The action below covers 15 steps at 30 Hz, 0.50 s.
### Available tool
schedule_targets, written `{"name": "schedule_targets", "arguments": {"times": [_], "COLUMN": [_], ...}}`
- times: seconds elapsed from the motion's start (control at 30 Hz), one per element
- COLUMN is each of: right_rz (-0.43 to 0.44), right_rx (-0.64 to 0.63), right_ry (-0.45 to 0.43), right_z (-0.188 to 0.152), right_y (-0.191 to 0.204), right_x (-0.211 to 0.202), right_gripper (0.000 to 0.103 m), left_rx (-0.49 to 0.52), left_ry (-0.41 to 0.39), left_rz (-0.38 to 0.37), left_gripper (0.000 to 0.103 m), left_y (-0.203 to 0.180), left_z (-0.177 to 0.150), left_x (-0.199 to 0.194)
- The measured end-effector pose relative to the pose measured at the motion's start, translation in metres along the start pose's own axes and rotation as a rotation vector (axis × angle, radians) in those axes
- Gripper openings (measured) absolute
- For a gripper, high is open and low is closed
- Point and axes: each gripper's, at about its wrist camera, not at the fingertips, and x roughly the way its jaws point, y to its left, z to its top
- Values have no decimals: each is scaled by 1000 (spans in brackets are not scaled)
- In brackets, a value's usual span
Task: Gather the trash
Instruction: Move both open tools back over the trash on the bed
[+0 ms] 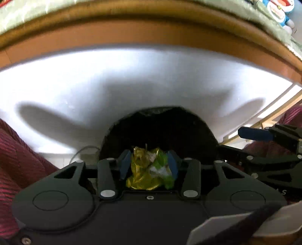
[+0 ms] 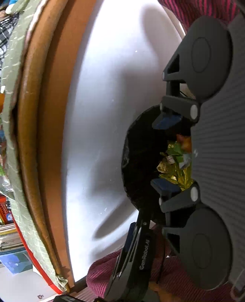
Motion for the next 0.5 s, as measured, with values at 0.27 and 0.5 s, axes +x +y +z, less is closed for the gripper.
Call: {"name": "schedule_targets", "arguments": {"times": [0.27, 0.5], "right_rz": [21, -4], "right_rx": [-6, -57], "right_ry": [-177, -312], "right_z": [39, 81], "right_y": [-5, 2], "right_x": [-40, -59], "right_gripper": [74, 77], "left_rx": [18, 34], "left_ry": [-211, -384], "left_rz": [10, 14], "left_gripper": [62, 78], "left_y": [7, 8], "left_z": [38, 81], "left_x": [-54, -89]}}
